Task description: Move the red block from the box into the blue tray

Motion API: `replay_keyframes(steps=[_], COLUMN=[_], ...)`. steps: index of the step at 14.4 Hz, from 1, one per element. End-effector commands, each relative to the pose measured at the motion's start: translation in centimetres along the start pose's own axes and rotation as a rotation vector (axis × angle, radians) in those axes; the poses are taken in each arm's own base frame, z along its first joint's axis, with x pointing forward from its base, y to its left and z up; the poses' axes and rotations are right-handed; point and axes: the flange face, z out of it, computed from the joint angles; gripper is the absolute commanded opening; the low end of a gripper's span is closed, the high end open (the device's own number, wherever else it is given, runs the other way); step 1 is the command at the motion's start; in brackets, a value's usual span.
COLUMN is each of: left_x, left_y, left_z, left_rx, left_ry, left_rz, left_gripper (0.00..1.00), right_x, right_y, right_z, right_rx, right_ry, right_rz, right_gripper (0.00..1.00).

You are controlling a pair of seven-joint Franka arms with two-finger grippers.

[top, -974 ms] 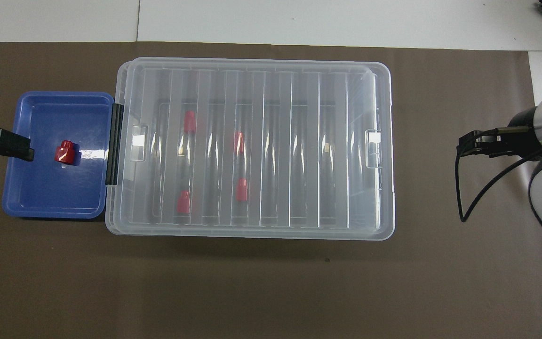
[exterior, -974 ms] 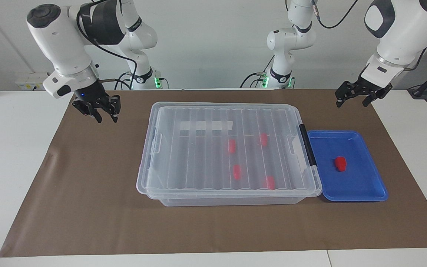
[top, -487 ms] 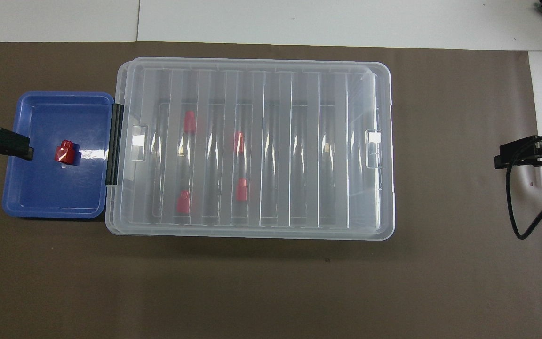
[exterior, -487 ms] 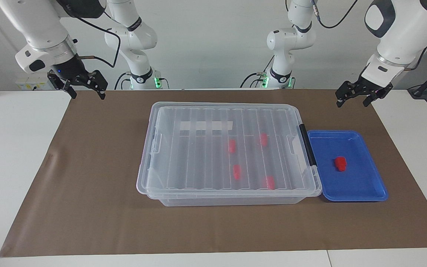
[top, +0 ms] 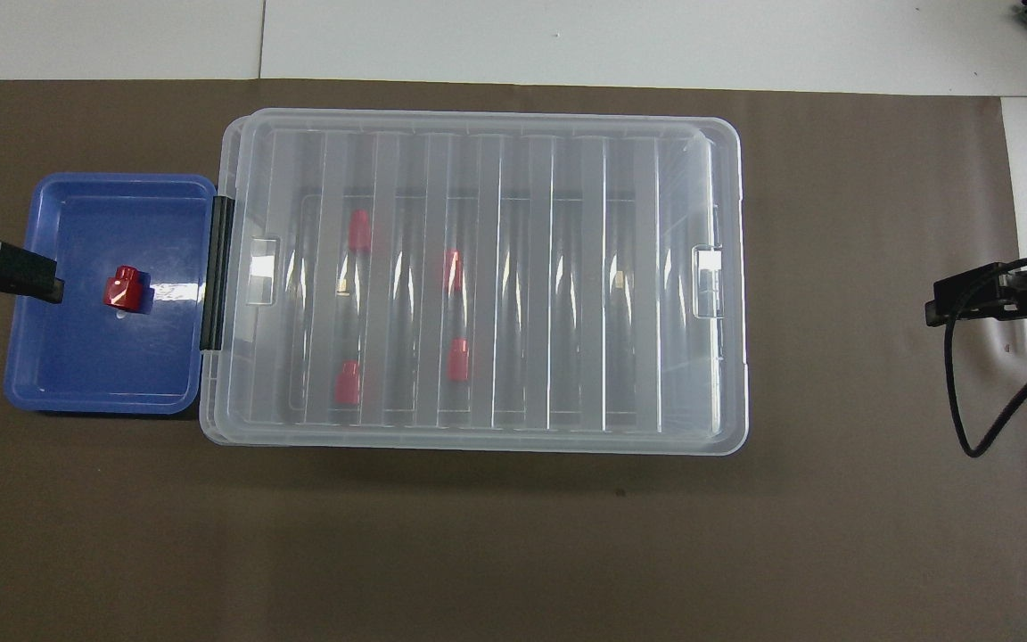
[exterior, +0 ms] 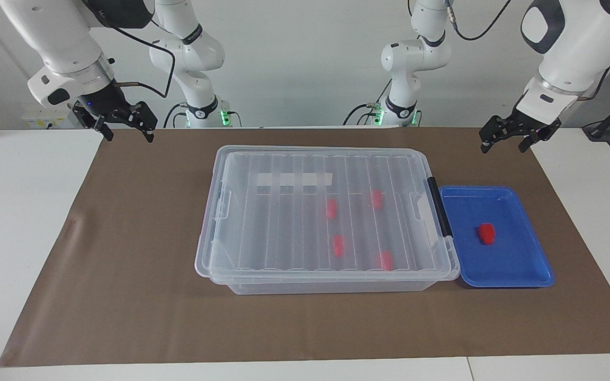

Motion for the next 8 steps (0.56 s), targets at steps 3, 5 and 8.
replay_keyframes(steps=[3,5,8], left_x=[-0.18,-0.12,-0.12], left_y=[0.4,0.39,0.39], left_z=[-0.8,-0.71,-0.71], left_rx=[-0.006,-0.006,-0.006], left_ry=[0.025,0.028,0.028], left_rz=[-0.007,-0.007,-0.007], left_gripper=[1.0,1.0,1.0], right_x=[-0.69,-0.68,-0.72], right_y=[-0.15,0.1,0.18], right_z=[-0.17,-0.18,-0.25], right_rx=[-0.048,-0.048,-0.04], right_ry=[0.004,0.004,0.005], right_rz=[-0.034,-0.029,-0.033], right_gripper=[1.0,1.0,1.0])
